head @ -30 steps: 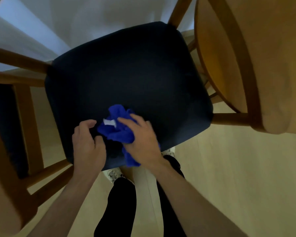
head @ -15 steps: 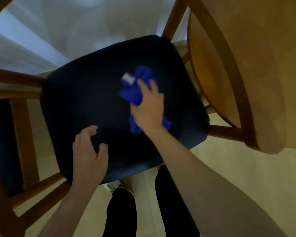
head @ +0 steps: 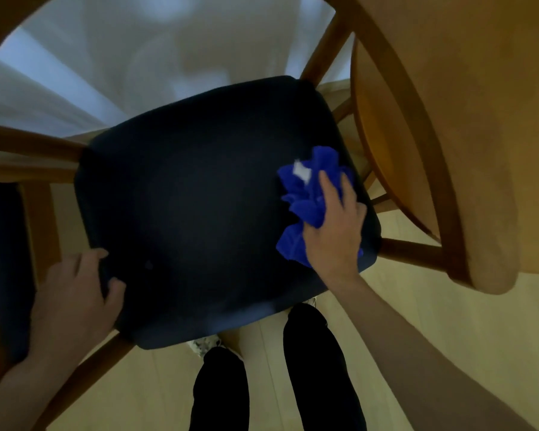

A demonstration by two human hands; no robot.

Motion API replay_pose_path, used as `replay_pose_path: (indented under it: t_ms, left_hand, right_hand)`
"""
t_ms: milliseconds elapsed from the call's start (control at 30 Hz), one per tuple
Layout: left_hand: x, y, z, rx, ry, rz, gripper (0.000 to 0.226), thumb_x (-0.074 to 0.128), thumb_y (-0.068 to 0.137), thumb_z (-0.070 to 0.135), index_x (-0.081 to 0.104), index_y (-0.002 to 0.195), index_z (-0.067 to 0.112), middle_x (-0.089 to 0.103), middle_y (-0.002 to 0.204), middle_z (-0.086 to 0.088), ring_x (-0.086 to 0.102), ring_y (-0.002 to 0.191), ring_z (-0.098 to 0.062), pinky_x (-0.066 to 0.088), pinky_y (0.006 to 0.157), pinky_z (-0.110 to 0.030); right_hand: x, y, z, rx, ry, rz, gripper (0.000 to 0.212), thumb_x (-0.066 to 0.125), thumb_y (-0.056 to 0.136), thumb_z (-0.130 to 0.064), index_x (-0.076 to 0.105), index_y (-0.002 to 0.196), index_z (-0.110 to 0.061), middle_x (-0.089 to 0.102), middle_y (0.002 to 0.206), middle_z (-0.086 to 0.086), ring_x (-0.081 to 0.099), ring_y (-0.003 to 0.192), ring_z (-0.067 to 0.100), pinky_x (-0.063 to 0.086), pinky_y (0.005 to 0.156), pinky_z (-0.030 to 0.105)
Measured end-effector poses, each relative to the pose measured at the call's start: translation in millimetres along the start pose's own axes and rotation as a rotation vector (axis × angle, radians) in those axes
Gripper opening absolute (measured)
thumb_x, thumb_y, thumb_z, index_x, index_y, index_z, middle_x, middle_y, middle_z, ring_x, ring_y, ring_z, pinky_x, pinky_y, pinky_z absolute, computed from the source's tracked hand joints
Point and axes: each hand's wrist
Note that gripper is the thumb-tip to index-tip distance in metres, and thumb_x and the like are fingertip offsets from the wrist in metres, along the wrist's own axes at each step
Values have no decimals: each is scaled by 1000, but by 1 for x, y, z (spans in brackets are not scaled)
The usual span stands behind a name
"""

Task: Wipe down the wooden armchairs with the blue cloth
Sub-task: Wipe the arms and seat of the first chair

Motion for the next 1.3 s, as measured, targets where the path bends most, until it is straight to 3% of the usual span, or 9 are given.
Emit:
replay_pose_path:
  t_ms: [233, 400, 500, 600, 700, 833, 933, 1067, 1300]
  left_hand:
    - [1, 13, -39, 74, 69, 9, 43, 68, 81, 15, 49, 119, 9, 57, 100, -19, 53, 90, -36, 44, 64, -45]
    - [6, 12, -46, 102, -8, 5, 46, 67, 83, 19, 45, 123, 18, 54, 101, -8, 51, 94, -30, 46, 69, -44]
    - [5, 11, -39, 41, -82, -17, 44, 66, 84, 17, 46, 123, 17, 55, 104, -10, 51, 98, -32, 47, 74, -46]
    - [7, 4, -22, 1, -141, -35, 43, 67, 84, 13, 49, 123, 11, 57, 108, -15, 50, 100, -33, 45, 77, -45]
    - [7, -14, 7, -10, -225, -62, 42, 69, 83, 13, 51, 122, 11, 56, 111, -15, 49, 96, -25, 42, 78, -38]
    - [8, -28, 39, 17, -325, -22, 42, 68, 83, 18, 50, 121, 18, 51, 115, -7, 46, 102, -23, 40, 86, -37]
    - [11, -37, 53, 6, -444, 7, 39, 65, 84, 18, 49, 120, 19, 47, 114, -1, 41, 103, -16, 39, 87, -32]
    - [11, -50, 56, -35, -529, 21, 38, 63, 86, 18, 48, 121, 20, 41, 111, 6, 33, 101, -7, 34, 86, -26]
    - [7, -59, 30, -87, -582, -32, 42, 65, 86, 17, 47, 124, 19, 48, 118, -4, 39, 106, -16, 39, 88, -34]
  right_hand:
    - [5, 30, -19, 319, 159, 65, 74, 64, 89, -15, 28, 151, -30, 18, 160, 5, 25, 141, 34, 32, 110, 48]
    - [13, 84, -51, 460, 250, 184, 68, 62, 89, -18, 32, 149, -28, 25, 157, 7, 27, 139, 33, 26, 113, 43]
    - [13, 79, -56, 242, 129, 136, 56, 66, 86, -21, 46, 139, -24, 44, 143, 6, 43, 129, 24, 33, 110, 37]
    - [19, 32, -58, -124, 199, -221, 49, 71, 80, -14, 59, 127, -22, 55, 131, 3, 55, 117, 17, 42, 107, 36]
    - [16, 7, -60, -27, 358, -483, 52, 71, 80, -9, 61, 126, -29, 57, 127, -6, 55, 112, 8, 45, 103, 29]
    - [-22, 61, -67, 19, 431, -235, 54, 63, 87, -10, 50, 134, -33, 55, 127, -9, 55, 115, 6, 45, 104, 36]
    - [-49, 103, -71, -5, 213, -81, 58, 61, 88, -12, 43, 140, -30, 48, 136, -6, 51, 120, 10, 41, 108, 40]
    - [-22, 80, -78, 10, -177, -214, 70, 63, 89, -16, 28, 148, -26, 35, 148, 12, 46, 126, 29, 40, 105, 40]
    - [-9, 9, -67, 37, 66, -210, 59, 68, 86, -17, 45, 140, -26, 51, 133, 2, 52, 119, 18, 40, 100, 29]
Point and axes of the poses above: each hand's wrist, its own y-axis towards the middle knuckle, its own x-axis out of the palm, z = x × y
